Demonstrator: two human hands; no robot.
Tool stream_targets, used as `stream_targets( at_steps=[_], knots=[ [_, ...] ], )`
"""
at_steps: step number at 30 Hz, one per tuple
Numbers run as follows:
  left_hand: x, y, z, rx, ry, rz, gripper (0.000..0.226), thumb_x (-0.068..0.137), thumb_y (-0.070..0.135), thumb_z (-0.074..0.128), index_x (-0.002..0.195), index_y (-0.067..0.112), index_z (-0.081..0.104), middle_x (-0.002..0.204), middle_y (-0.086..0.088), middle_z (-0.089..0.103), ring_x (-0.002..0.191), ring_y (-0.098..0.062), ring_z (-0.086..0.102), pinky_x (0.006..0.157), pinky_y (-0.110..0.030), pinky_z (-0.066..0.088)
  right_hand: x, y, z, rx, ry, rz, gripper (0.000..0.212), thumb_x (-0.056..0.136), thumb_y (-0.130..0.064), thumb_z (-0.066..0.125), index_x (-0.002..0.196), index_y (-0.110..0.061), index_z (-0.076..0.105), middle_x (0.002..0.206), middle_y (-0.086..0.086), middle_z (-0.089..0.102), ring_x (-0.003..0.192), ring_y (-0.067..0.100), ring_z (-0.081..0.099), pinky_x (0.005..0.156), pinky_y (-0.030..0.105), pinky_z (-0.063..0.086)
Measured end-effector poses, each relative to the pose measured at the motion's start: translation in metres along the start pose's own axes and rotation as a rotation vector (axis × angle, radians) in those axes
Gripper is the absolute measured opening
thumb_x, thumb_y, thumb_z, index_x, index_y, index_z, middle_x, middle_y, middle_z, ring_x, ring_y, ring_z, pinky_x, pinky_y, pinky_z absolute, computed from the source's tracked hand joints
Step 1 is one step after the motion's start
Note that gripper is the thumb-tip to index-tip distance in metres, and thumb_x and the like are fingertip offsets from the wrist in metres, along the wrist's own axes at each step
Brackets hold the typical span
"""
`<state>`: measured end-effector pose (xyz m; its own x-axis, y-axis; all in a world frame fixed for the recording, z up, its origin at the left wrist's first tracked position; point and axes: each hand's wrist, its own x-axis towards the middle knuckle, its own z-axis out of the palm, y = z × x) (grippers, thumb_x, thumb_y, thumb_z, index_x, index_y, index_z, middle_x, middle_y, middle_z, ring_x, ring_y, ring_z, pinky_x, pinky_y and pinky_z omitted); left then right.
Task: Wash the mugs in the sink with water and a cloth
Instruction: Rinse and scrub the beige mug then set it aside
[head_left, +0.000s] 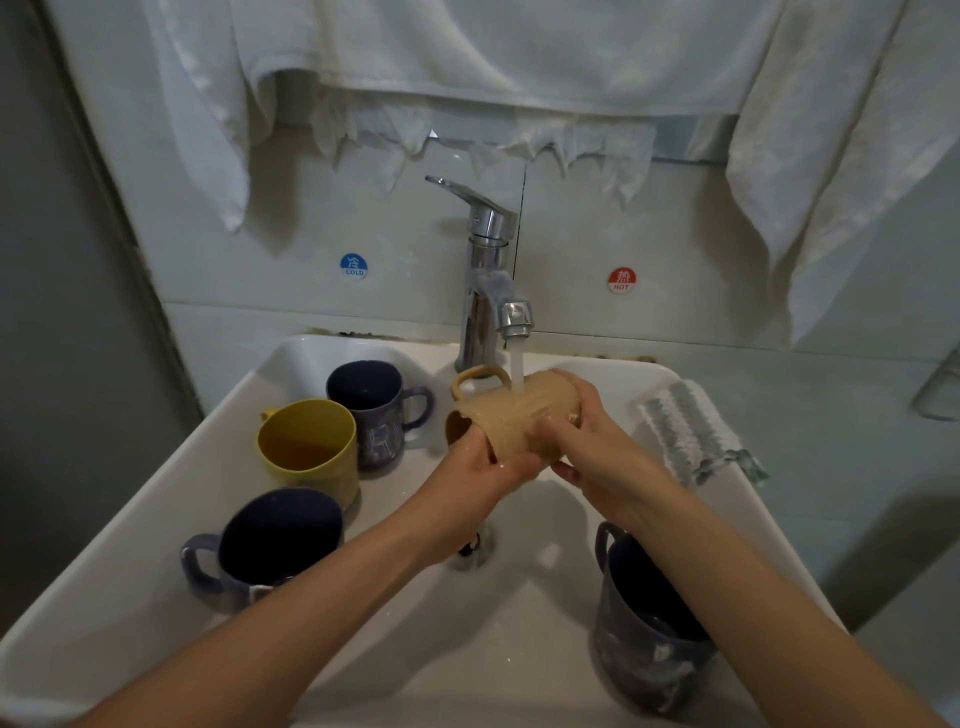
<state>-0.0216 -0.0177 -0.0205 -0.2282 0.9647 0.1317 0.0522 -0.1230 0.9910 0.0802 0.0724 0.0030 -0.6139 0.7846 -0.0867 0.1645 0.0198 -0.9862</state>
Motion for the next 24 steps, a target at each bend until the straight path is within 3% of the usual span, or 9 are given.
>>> stream_targets(
  at_steps=[2,6,8,13,19,24],
  knots=[
    [0.000,0.000,0.000,0.010,0.006,0.004,0.034,0.091,0.013,0.055,0.113,0.037,0.047,0.117,0.004,0.057,0.107,-0.009,0.056,0.088,-0.025,0.050,0.000,-0.001,-0.001,0.036,0.002,0.020,0.064,0.087,-0.012,0.055,0.138,-0.039,0.028,0.126,0.006,0.043,0.114,0.023,0.048,0.101,0.042,0.044],
    [0.000,-0.001,-0.002,0.000,-0.009,-0.036,0.053,0.091,0.015,0.056,0.138,0.026,0.034,0.127,0.006,0.051,0.118,-0.013,0.051,0.102,-0.034,0.043,0.001,-0.005,-0.006,0.143,-0.003,0.060,0.048,0.098,-0.017,0.043,0.139,-0.041,0.034,0.125,-0.001,0.039,0.114,0.018,0.042,0.092,0.034,0.046],
    [0.000,-0.001,-0.002,-0.015,-0.006,-0.040,0.052,0.091,0.014,0.056,0.135,0.029,0.034,0.123,0.010,0.051,0.116,-0.013,0.051,0.101,-0.033,0.043,0.000,-0.004,-0.006,0.126,-0.005,0.050,0.046,0.100,-0.021,0.040,0.141,-0.040,0.032,0.123,-0.004,0.037,0.111,0.015,0.040,0.084,0.029,0.046],
    [-0.001,-0.001,-0.001,0.005,-0.016,-0.036,0.039,0.087,0.023,0.061,0.124,0.025,0.048,0.119,0.000,0.058,0.112,-0.017,0.056,0.098,-0.037,0.047,-0.001,0.001,0.000,-0.055,0.032,-0.025,0.064,0.088,-0.022,0.057,0.140,-0.040,0.025,0.134,0.007,0.035,0.116,0.025,0.046,0.096,0.041,0.049],
    [0.000,0.002,-0.004,-0.119,-0.048,-0.023,0.044,0.089,0.008,0.055,0.119,0.037,0.042,0.124,0.003,0.053,0.116,-0.017,0.053,0.102,-0.037,0.044,-0.004,-0.006,-0.005,0.040,0.057,-0.021,0.040,0.102,-0.026,0.035,0.140,-0.037,0.035,0.140,0.000,0.034,0.113,0.013,0.036,0.092,0.033,0.044],
    [0.003,0.002,-0.011,-0.274,-0.003,-0.020,0.057,0.075,0.013,0.067,0.125,0.029,0.044,0.123,-0.002,0.054,0.113,-0.023,0.055,0.089,-0.031,0.050,-0.005,-0.005,-0.005,-0.003,0.012,-0.059,0.045,0.099,-0.025,0.042,0.142,-0.037,0.034,0.146,0.001,0.030,0.125,0.019,0.037,0.101,0.039,0.043]
  ],
)
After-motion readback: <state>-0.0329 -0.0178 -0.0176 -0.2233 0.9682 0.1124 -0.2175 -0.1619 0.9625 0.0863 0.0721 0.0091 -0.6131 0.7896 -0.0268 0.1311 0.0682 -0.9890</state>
